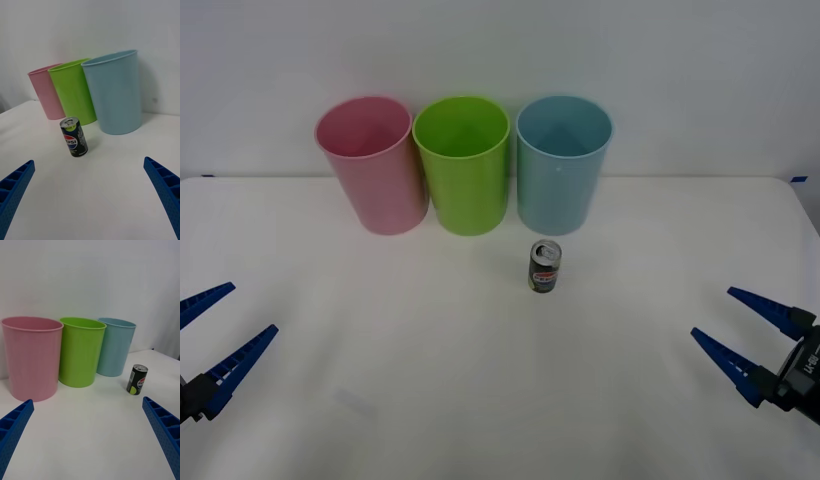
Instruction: Grasp the object on the table and drop it into the matching bin: aluminum can to the light blue bin, PET bottle to the pink bin.
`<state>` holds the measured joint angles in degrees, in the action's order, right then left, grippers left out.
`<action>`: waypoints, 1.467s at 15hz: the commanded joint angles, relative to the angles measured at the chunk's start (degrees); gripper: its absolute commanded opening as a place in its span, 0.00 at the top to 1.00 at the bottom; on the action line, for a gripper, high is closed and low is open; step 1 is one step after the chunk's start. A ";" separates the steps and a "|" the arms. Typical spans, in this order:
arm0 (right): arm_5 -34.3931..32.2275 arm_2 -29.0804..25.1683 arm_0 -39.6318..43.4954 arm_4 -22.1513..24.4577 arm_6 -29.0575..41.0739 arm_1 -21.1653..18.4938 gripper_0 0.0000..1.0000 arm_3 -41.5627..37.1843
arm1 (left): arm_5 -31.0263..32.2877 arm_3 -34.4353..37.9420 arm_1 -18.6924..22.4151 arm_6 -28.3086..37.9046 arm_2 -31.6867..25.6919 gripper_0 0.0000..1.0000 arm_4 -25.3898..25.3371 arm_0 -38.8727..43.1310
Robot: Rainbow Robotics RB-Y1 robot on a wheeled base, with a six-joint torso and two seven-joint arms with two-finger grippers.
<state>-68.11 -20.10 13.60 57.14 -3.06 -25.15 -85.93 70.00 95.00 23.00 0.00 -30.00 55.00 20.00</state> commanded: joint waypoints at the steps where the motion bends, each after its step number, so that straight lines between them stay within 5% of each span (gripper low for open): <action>1: 2.89 3.49 -1.21 0.25 -1.68 0.01 0.00 1.03 | 0.00 0.00 0.00 0.00 0.00 0.00 0.00 0.00; 5: 8.25 8.59 -2.88 0.60 -4.14 1.24 0.00 1.03 | 0.00 0.00 0.00 0.00 0.00 0.00 0.00 0.00; 12: 13.61 9.73 -6.75 9.92 -6.17 9.33 0.00 1.03 | 0.00 0.00 0.00 0.00 0.00 0.00 0.00 0.00; 22: 21.96 18.78 -14.40 9.92 -9.95 9.50 0.00 7.88 | 0.00 0.00 0.00 0.00 0.00 0.00 0.00 0.00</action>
<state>-47.45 -2.16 -0.44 67.08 -12.72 -15.59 -78.16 70.00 95.00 23.00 0.00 -30.00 55.00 20.00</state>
